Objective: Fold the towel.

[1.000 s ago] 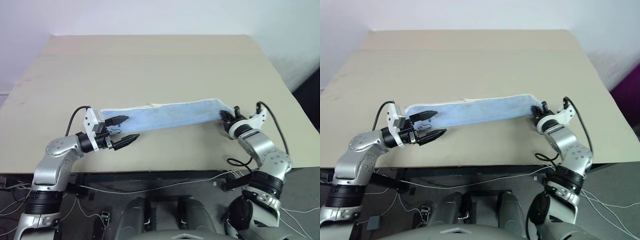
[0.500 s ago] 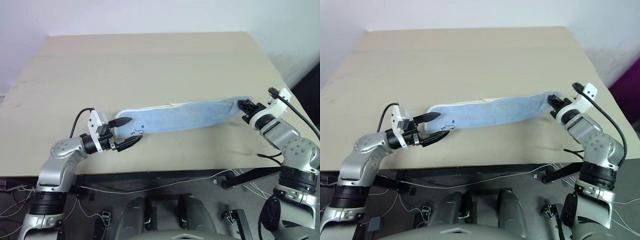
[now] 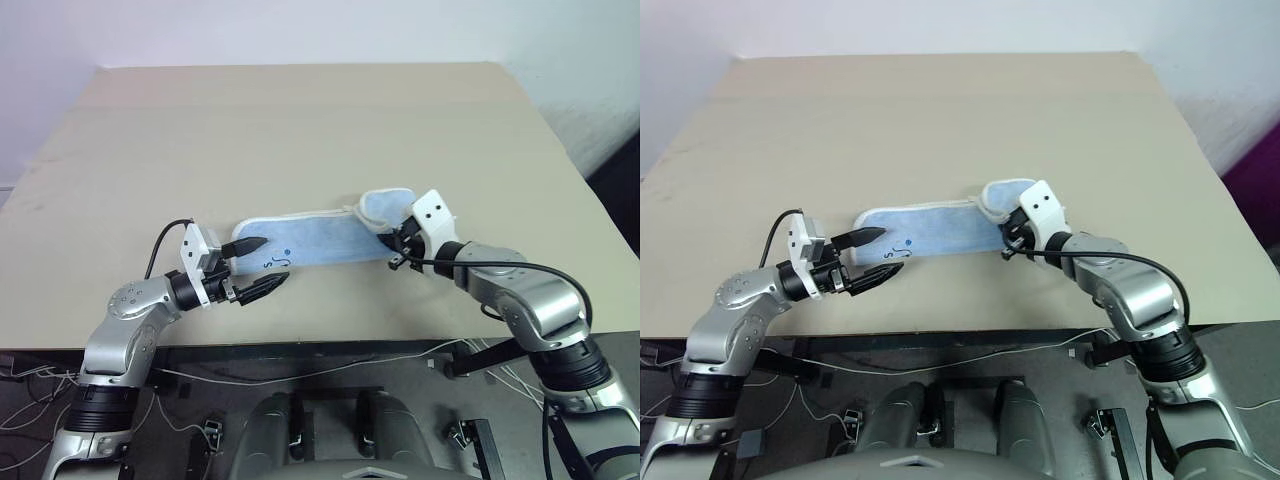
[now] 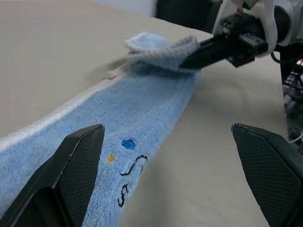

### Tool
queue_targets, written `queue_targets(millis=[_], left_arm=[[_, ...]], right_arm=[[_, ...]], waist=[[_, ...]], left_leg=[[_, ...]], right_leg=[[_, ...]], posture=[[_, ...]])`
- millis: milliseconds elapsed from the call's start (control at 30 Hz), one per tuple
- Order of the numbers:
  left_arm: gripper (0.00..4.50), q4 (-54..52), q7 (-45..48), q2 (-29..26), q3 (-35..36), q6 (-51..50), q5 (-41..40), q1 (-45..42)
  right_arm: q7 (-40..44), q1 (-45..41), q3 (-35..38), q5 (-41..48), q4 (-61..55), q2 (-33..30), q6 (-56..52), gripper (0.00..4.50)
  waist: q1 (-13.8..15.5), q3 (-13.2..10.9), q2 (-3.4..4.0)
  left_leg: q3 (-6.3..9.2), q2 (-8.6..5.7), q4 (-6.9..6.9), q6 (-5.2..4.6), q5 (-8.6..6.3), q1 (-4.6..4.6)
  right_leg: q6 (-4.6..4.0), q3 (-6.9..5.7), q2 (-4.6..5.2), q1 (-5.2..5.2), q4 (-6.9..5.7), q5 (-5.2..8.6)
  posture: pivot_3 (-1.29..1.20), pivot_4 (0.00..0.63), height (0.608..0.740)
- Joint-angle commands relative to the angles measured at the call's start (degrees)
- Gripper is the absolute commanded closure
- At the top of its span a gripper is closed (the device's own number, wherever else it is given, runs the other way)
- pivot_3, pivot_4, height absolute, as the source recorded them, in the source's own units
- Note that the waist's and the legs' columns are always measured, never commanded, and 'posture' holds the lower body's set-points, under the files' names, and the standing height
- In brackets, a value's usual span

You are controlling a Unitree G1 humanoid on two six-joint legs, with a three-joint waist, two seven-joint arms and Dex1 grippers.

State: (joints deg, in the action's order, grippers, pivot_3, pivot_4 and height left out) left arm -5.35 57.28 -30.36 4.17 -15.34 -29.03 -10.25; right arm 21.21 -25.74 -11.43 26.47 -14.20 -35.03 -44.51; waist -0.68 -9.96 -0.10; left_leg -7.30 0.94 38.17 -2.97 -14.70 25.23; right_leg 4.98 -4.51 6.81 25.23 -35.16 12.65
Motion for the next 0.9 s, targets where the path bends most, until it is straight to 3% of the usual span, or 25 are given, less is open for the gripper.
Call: queue_targets(millis=[33, 167, 267, 600, 733, 833, 900], left_arm=[[0.0, -2.9, -0.4, -0.2, 0.8, 1.0, -0.3, 0.8], [0.0, -3.3, -0.7, -0.3, 0.9, 0.9, -0.4, 1.3], [0.0, -3.4, -0.9, -0.2, 0.8, 0.7, -0.5, 1.4], [0.0, -7.3, -4.2, 1.0, 2.9, -3.2, -4.7, 5.7], [0.0, -9.6, -7.1, 2.2, 3.9, -5.1, -6.5, 8.4], [0.0, -12.3, -11.7, 4.3, 4.9, -8.4, -9.4, 9.9], [0.0, -13.8, -14.2, 5.4, 5.2, -10.6, -10.9, 10.6]], right_arm=[[1.4, -0.1, -0.3, -3.4, -0.2, 0.7, 1.6, 4.47], [3.1, 0.7, -0.3, -4.5, -0.6, 1.5, 1.0, 4.47], [4.2, 1.1, 0.5, -4.6, -0.8, 2.2, 0.5, 3.84], [10.8, 7.0, 11.2, 0.1, -8.4, -1.2, 1.7, 0.54], [12.2, 6.0, 14.0, 0.2, -6.7, -0.9, 3.8, 0.54], [12.0, 2.3, 13.6, -1.8, 0.0, 1.0, 6.8, 1.18], [12.4, 0.2, 13.0, -2.7, 4.3, 2.5, 9.1, 1.83]], waist=[[0.0, 0.0, -0.01], [0.0, 0.0, -0.01], [0.0, 0.0, 0.0], [0.0, 0.0, -0.02], [0.0, 0.0, -0.02], [-0.1, 0.0, -0.03], [-0.1, 0.0, -0.04]], left_leg=[[0.0, 0.0, 0.01, 0.0, 0.0, 0.05], [0.02, -0.01, 0.03, 0.0, 0.0, 0.08], [0.03, -0.01, 0.03, 0.0, 0.0, 0.08], [0.06, -0.02, 0.04, -0.01, -0.01, 0.1], [0.07, -0.02, 0.03, -0.01, -0.01, 0.08], [0.08, -0.01, 0.04, 0.0, 0.0, 0.07], [0.08, -0.02, 0.06, -0.01, 0.0, 0.06]], right_leg=[[0.04, -0.01, -0.01, 0.04, 0.0, -0.03], [0.04, -0.06, -0.01, 0.05, 0.01, -0.02], [0.04, -0.06, -0.01, 0.05, 0.0, -0.03], [0.06, -0.09, -0.02, 0.04, 0.01, -0.04], [0.06, -0.09, -0.03, 0.03, 0.01, -0.03], [0.06, -0.09, -0.04, 0.03, 0.0, -0.04], [0.06, -0.09, -0.07, 0.0, -0.02, -0.04]], posture=[[0.0, 0.15, 0.74], [0.0, 0.15, 0.74], [0.0, 0.15, 0.74], [0.0, 0.15, 0.74], [0.0, 0.15, 0.74], [0.0, 0.15, 0.74], [0.0, 0.15, 0.74]])
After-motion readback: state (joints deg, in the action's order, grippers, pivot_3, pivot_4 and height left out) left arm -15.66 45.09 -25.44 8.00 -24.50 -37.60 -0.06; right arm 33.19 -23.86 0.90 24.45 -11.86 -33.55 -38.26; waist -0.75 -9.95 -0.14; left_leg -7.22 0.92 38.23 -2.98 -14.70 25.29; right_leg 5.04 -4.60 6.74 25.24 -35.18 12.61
